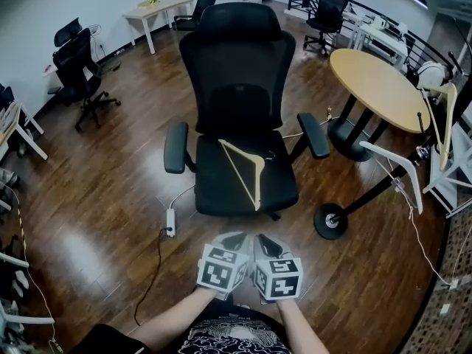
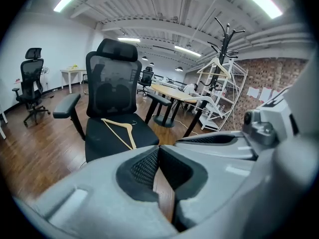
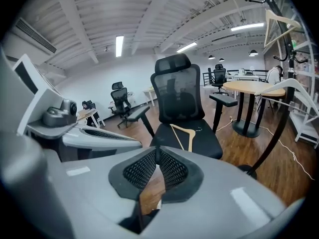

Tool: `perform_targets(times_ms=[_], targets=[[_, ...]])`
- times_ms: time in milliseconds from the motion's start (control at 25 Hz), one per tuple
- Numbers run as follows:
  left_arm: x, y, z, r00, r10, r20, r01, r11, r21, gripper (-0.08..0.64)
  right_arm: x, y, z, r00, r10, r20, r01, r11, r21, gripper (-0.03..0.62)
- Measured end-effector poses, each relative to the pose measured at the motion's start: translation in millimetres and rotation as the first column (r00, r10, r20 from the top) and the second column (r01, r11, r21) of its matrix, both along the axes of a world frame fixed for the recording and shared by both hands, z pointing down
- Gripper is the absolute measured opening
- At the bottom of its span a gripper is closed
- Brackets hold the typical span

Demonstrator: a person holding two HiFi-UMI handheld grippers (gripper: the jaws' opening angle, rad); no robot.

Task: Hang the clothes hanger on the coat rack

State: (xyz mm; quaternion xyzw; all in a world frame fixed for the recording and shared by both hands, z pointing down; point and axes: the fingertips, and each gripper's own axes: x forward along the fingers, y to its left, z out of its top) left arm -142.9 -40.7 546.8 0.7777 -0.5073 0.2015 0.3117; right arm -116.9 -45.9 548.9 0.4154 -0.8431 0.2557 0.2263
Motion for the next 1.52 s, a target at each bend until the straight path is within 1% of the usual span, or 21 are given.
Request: perform_targets(times_ms=[320,440,600,760,880,1000,1240,1520], targets=[[-49,-75,6,0.999,0.037,-0.032,-0.038,0.999,-0.025,0.005,-40,-81,9,0.998,0.062,-0.017,-0.063,0.998,-0.029,0.043],[-63,-97,13,0.998,0.044,-0.049,-0.046,0.999,-0.023,0.005,-53,-102,14,0.997,0.069,-0.035,-0.07,0.997,-0.025,0.046],[-75,-119,21,0.996,0.043,-0.079,-0.044,0.999,-0.011,0.005,-66,-124,20,0.995,0.088,-0.049,-0.089,0.996,-0.016,0.067],[-78,-134,30,0.995,0.06,-0.081,-0.062,0.998,-0.023,0.005,-75,-140,29,0.994,0.086,-0.064,-0.087,0.996,-0.017,0.08],[-81,-154,38,0.995,0.06,-0.075,-0.063,0.997,-0.035,0.005,-77,-159,39,0.992,0.093,-0.085,-0.095,0.995,-0.019,0.094],[-84,-172,43,0.996,0.058,-0.072,-0.062,0.997,-0.046,0.005,-76,-178,51,0.989,0.101,-0.104,-0.104,0.994,-0.021,0.094],[-81,-212,59,0.996,0.062,-0.063,-0.067,0.995,-0.067,0.005,-63,-227,97,0.983,0.111,-0.144,-0.111,0.994,0.006,0.094],[-70,-251,92,0.997,0.079,-0.025,-0.082,0.986,-0.148,0.005,-56,-268,156,0.984,0.084,-0.157,-0.096,0.993,-0.073,0.095]])
